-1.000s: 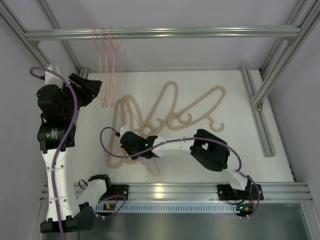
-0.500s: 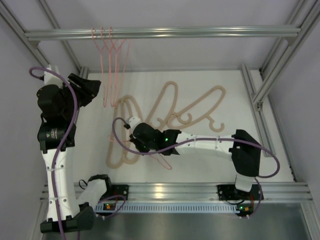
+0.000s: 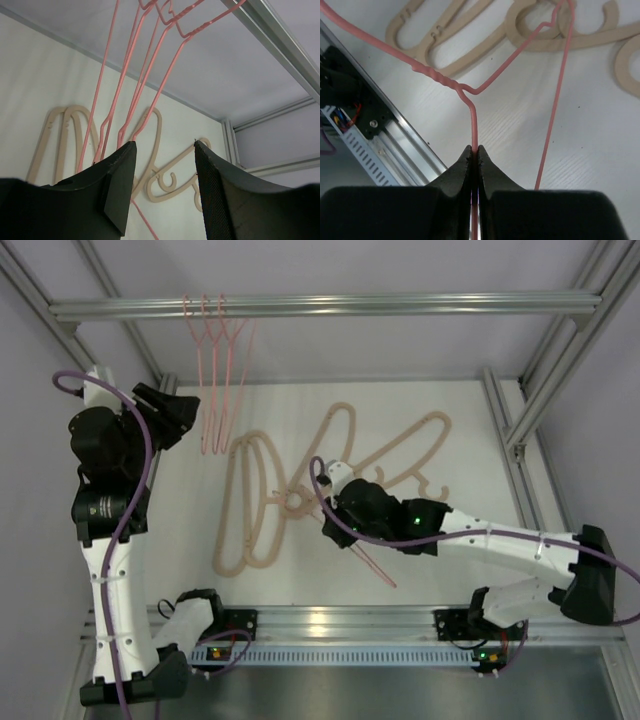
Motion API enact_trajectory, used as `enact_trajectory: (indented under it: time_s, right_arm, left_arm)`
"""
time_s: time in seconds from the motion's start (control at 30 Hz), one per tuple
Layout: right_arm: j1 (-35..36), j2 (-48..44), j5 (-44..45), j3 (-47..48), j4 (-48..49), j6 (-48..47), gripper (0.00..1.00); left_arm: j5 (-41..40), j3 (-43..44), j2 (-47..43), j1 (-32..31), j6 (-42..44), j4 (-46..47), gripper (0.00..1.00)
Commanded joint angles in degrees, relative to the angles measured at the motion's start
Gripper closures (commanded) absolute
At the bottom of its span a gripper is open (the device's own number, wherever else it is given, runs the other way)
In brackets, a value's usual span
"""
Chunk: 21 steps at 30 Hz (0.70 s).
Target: Organize the hangers
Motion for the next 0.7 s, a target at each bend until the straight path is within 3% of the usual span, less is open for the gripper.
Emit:
enact_trajectory:
  time_s: [0.0,0.37,0.67]
  right_arm:
    - [-3.76,-5.09,-0.25,2.92,1.18,3.56,1.0]
    - [-13.8,-2.38,0.72,13.82,10.04,12.17,1.0]
    - [-14.76,10.79,2.91,36.58,11.73,12.08,1.0]
  left_arm:
    - [-0.49,2.18,0.14,0.01,0.4,0.95,0.45]
    - [-0.49,3.32,0.4,0.01,-0.74,0.95,0.45]
    - [0.3,5.87,2.25,0.01,-0.75,0.95,0.44]
